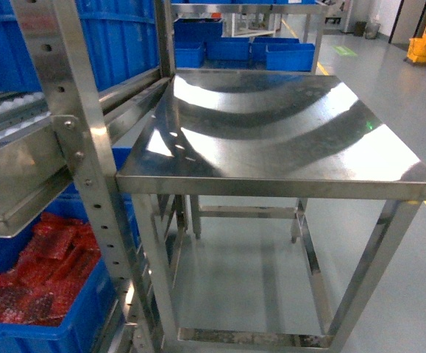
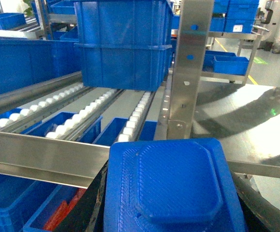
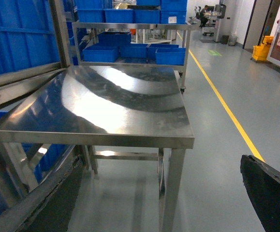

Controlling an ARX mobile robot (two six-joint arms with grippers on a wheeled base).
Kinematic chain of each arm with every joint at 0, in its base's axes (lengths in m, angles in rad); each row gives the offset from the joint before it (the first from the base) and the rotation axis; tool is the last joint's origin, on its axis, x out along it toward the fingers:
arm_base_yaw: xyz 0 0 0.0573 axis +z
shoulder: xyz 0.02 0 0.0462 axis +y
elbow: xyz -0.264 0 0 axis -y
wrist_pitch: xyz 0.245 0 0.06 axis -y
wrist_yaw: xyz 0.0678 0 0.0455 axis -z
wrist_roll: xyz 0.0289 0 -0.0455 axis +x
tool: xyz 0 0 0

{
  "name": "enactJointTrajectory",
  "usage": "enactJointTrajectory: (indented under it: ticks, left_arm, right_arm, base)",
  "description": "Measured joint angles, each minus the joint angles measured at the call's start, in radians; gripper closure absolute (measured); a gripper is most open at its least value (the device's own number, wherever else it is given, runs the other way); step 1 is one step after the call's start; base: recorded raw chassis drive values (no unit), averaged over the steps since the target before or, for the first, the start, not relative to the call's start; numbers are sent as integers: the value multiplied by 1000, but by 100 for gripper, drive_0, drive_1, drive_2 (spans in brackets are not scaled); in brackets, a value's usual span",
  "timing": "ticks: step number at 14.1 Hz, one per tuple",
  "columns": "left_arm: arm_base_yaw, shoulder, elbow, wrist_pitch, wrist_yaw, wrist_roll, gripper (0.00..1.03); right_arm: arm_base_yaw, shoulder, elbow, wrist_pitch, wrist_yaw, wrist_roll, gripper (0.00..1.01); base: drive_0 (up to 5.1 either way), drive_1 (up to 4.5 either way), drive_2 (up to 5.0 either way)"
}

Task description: Pick blue part to blue bin on bottom shelf

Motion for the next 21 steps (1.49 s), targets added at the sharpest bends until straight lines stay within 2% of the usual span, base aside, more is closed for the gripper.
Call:
enactJointTrajectory:
  ticks: [21]
  left_arm:
    - [0,0,0,-3,-2,0,59]
  right_arm:
    - [0,0,0,2,1,0,3]
  base:
    - [-498,238,238]
